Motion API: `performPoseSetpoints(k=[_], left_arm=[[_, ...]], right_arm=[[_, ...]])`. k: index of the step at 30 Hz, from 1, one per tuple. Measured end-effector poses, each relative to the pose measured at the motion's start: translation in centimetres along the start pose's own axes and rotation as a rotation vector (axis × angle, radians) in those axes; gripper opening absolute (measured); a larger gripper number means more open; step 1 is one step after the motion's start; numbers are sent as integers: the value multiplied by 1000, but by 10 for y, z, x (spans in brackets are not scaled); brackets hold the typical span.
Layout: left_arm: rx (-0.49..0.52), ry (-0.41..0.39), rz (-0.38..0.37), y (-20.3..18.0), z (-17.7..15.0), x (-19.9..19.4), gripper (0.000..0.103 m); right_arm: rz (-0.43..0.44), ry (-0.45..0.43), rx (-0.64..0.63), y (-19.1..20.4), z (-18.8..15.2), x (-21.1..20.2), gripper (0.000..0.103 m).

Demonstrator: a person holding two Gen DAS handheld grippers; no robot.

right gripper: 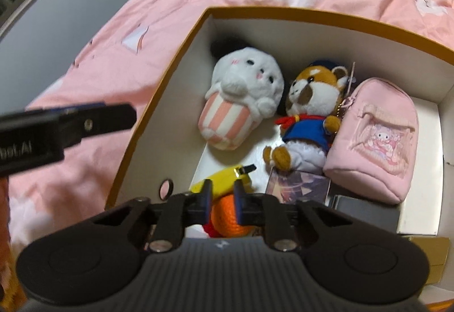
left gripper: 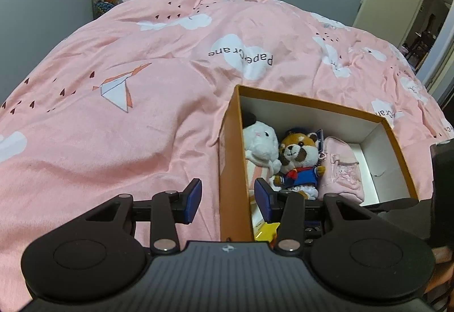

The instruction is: Organize objects

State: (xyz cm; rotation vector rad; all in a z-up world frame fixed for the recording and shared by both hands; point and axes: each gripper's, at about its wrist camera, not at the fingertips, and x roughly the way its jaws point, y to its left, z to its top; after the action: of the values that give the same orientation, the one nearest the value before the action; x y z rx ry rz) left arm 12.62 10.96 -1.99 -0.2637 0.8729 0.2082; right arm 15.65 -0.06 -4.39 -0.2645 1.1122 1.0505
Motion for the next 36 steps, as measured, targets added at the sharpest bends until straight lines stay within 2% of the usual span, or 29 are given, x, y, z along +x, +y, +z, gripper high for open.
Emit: performPoseSetpoints(k=[9,15,18,21,25,28,31,36], left_arm=[[-34,3,10,9,3,4,51],[-49,12,7,13,1,8,51],[-50,4,1,14,1,6,51],[-34,-16,1,7,2,1,51],[4,-66,3,-10,0,-12,51],[4,-98,-21,-21,-2,-24,51],[20,-137,-31,-33,-4,-36,51],[59,-256,-39,-54,-8,-69,51]], right_arm=[[4,4,-39,13,15,21,9],[11,66,-43,17,15,37,9],[3,45,-41,16,12,30,9],[-10,-3,-42,15,10,12,14],[-63,-108,-71,15,3,-26,16],[-109,-179,-61,10,-8,-57,23],[-156,-257,-42,5,-22,-88,34],[-216,-404,-7,2,-49,-140,51]])
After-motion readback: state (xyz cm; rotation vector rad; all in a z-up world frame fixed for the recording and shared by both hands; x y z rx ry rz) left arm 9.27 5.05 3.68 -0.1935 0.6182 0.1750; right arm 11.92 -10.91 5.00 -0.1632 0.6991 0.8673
